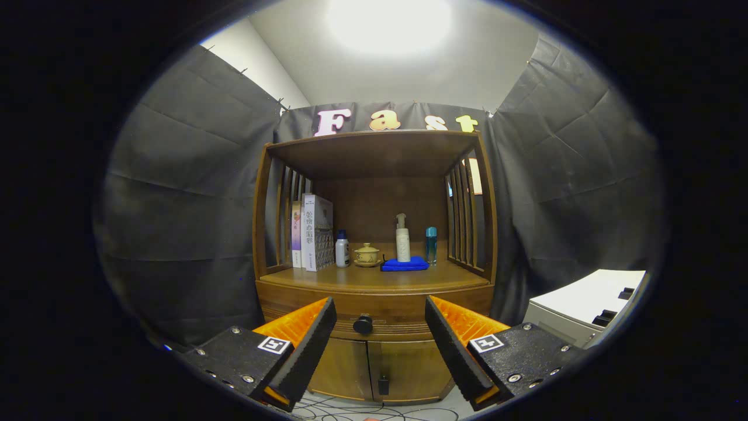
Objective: Pull open the drawer, take out the items inside it, and place them on the countertop above the cabinet.
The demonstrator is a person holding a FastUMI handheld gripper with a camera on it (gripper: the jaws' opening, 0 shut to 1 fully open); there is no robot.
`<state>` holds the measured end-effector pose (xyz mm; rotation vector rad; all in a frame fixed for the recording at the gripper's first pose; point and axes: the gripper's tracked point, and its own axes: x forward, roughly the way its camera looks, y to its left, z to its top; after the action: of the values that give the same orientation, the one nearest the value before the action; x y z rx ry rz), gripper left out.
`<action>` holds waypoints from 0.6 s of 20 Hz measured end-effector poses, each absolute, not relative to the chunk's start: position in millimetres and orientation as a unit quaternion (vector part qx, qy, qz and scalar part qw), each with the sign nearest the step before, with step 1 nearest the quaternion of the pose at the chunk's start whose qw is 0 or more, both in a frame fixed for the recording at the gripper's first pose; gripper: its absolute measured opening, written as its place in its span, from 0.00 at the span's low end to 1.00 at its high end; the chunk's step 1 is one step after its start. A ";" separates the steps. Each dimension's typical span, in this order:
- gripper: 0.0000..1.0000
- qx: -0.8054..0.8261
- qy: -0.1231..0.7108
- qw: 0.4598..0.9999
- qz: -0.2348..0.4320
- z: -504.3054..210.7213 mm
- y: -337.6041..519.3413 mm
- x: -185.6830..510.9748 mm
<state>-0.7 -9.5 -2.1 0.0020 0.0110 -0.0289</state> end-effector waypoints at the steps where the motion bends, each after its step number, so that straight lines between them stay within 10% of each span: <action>1: 0.96 0.003 0.006 1.000 -0.019 -1.8 -11.5 1.4; 12: 0.96 -0.051 0.039 0.998 -0.029 -19.7 -8.3 60.5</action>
<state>60.5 -8.3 -19.7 -0.1025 0.0771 -0.0577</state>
